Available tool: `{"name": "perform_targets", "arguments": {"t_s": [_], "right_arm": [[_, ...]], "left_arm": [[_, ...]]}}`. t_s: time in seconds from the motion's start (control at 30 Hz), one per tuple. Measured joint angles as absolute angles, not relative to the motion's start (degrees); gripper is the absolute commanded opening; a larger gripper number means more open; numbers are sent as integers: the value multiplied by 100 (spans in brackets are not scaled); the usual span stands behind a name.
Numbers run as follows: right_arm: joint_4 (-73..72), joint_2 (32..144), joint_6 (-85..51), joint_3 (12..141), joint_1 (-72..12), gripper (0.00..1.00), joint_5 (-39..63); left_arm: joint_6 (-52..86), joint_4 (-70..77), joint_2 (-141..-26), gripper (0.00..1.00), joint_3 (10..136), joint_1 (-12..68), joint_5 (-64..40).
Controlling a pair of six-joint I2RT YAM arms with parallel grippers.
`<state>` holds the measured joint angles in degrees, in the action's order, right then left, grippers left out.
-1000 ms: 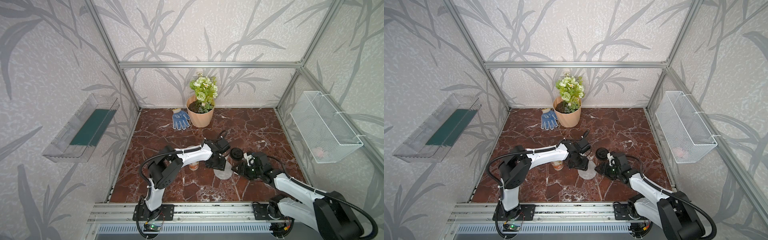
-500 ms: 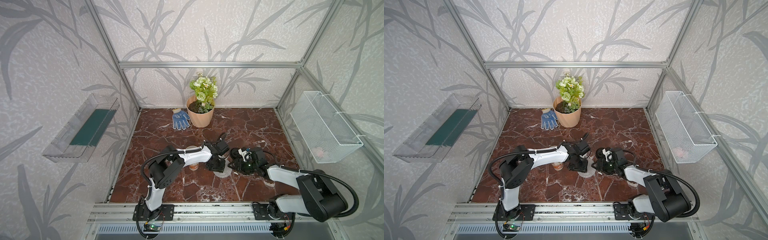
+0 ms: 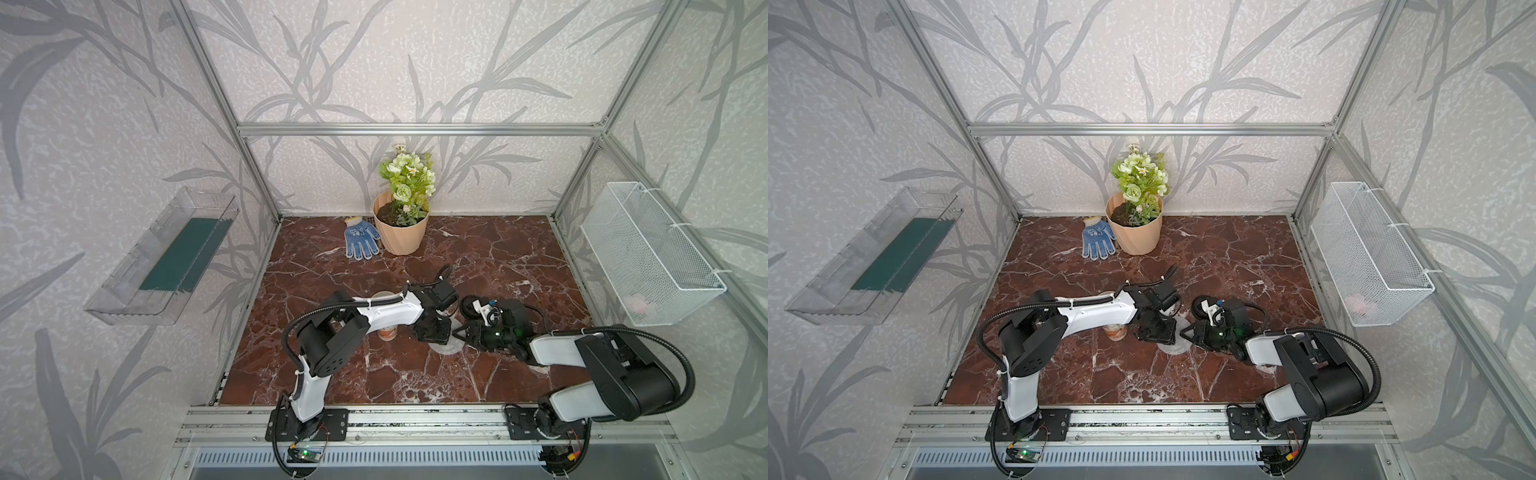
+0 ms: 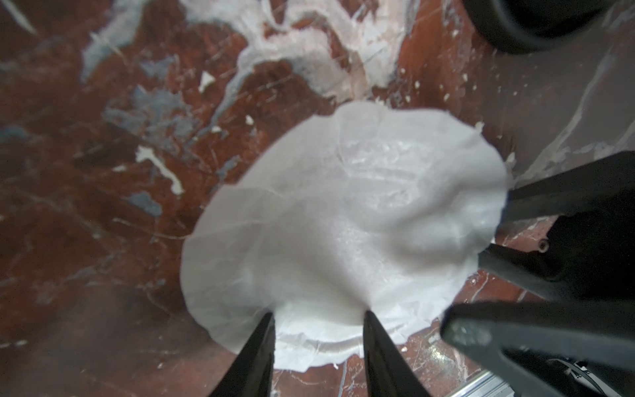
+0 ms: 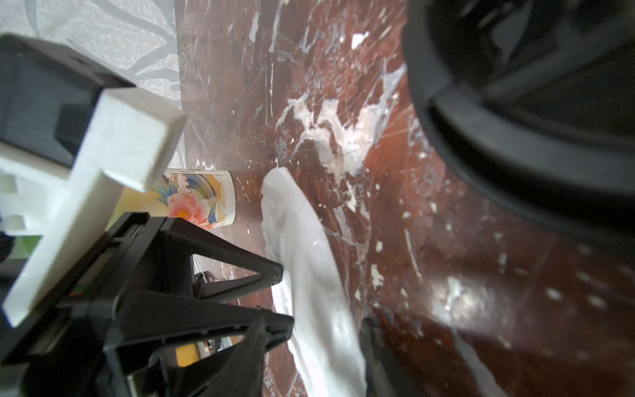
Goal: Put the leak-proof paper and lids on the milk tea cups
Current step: Pick up the leak-proof paper from the center of the board.
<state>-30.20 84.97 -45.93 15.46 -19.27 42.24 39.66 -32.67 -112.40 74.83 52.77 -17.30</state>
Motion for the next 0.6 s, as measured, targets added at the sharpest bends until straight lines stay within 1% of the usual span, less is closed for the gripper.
{"name": "perform_targets", "arguments": {"t_s": [0.03, 0.2, 0.3, 0.33, 0.53, 0.6], "right_arm": [[-3129, 8532, -4652, 1507, -1927, 34, 4224], [-3393, 8521, -4810, 1367, -1927, 20, 4115], [-3426, 8473, -4836, 1321, -1927, 1, 4053], [-3433, 8453, -4840, 1321, -1927, 0, 4042], [-3476, 8381, -4853, 1299, -1927, 0, 4029], [-3441, 8217, -4869, 1267, -1927, 0, 4018]], "left_arm": [[3966, -3264, -11240, 42, 7481, 5277, -1732], [3968, -3242, -11240, 42, 7470, 5273, -1747], [3968, -3223, -11240, 44, 7463, 5271, -1763], [3968, -3214, -11240, 46, 7463, 5271, -1769], [3975, -3253, -11238, 63, 7631, 5271, -1905], [3964, -3306, -11192, 67, 7856, 5271, -1938]]}}
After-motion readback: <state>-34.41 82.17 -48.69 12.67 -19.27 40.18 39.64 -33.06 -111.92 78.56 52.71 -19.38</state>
